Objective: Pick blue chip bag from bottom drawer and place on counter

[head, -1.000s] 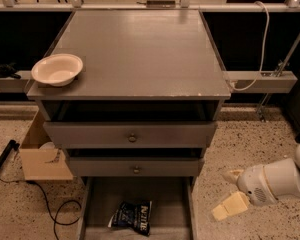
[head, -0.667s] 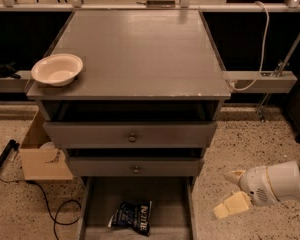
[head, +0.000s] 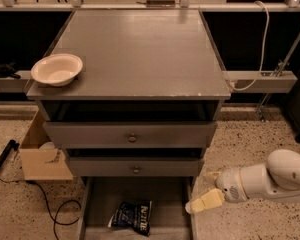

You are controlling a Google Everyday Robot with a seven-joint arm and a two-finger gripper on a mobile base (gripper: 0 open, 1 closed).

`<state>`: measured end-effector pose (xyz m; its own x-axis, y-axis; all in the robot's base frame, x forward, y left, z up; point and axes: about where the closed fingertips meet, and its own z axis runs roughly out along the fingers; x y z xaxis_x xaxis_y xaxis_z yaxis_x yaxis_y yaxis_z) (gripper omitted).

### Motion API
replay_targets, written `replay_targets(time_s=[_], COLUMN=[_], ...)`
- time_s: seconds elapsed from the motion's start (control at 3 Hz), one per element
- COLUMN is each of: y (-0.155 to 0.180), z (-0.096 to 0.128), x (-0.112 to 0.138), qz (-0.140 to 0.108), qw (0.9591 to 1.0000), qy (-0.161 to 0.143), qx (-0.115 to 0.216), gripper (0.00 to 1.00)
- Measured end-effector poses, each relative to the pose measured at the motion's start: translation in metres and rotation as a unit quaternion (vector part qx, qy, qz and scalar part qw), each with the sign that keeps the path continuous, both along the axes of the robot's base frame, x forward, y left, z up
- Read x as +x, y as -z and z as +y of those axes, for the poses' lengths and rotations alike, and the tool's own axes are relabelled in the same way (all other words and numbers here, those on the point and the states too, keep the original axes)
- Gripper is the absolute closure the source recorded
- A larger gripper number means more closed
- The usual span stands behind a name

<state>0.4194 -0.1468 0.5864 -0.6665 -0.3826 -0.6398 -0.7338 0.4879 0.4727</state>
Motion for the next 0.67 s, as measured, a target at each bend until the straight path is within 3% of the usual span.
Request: replay_targets(time_s=[0.33, 0.67], y=[0.0351, 0.0425], z=[0.0391, 0.0457], x=[0.0103, 0.0094], qz=[0.015, 0.019], qw=[0.9998, 0.9996], qy=[0.007, 0.009], qx=[0.015, 0.020], gripper=[0.00, 0.00])
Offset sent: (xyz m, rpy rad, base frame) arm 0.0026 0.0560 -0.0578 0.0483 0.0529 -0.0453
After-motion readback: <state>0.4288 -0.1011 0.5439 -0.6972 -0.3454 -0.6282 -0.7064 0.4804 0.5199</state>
